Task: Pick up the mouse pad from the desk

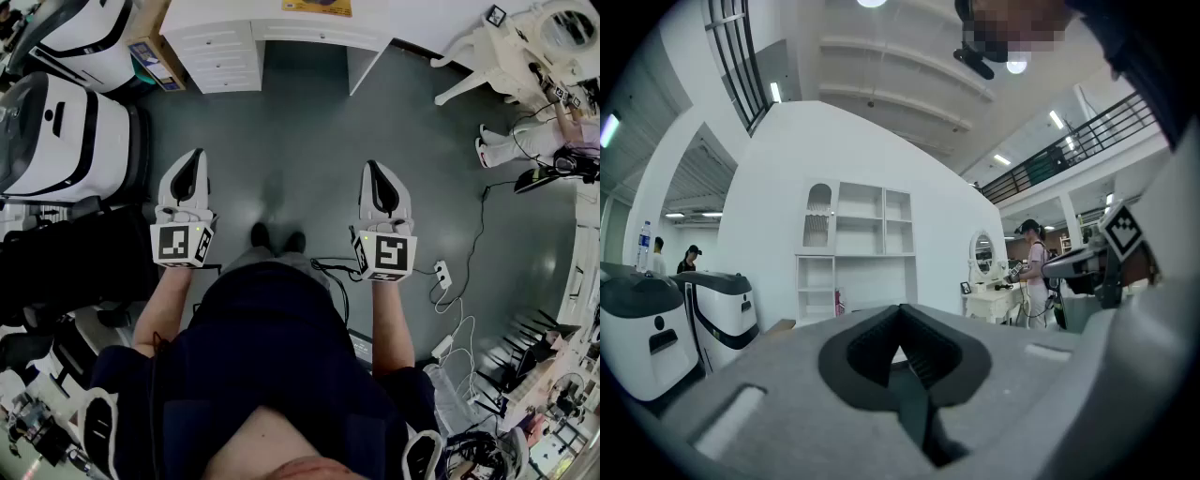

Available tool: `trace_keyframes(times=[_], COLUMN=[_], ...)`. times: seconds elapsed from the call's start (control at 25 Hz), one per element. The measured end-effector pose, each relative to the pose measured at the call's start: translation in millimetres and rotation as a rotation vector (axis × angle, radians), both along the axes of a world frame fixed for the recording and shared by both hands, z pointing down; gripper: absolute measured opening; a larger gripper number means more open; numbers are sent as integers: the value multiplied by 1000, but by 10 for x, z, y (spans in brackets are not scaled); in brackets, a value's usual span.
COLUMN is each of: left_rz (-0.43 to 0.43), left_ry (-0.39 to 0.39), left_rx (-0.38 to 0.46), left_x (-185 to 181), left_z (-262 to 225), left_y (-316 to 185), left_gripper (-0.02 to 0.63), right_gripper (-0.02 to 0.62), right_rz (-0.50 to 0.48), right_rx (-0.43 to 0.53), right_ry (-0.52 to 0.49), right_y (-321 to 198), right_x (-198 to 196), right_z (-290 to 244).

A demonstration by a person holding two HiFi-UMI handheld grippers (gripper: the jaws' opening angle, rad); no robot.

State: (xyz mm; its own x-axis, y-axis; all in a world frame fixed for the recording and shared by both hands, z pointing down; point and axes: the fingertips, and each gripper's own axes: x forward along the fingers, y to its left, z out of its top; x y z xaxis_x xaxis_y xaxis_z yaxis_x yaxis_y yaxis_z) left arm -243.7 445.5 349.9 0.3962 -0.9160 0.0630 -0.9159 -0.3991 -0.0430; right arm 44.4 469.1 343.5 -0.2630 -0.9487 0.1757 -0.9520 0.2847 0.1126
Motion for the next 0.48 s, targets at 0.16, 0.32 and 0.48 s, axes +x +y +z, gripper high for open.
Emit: trace_keyframes(times=[0.16, 0.32, 0.48], left_rz=[1, 3, 17], left_ry=[3, 1, -9], left_rx=[3, 3, -8], left_x=[11, 3, 53], left_z=[0, 5, 23], left_y=[-29, -61, -77], left_gripper=[2, 2, 2], right_gripper=[-3, -3, -2], right_rz=[0, -5, -23], right_rx=[-4, -10, -20], right_ry=[7, 6, -6], right_y=[-25, -58, -80], right_x=[6, -25, -33], right_z=[15, 51, 59])
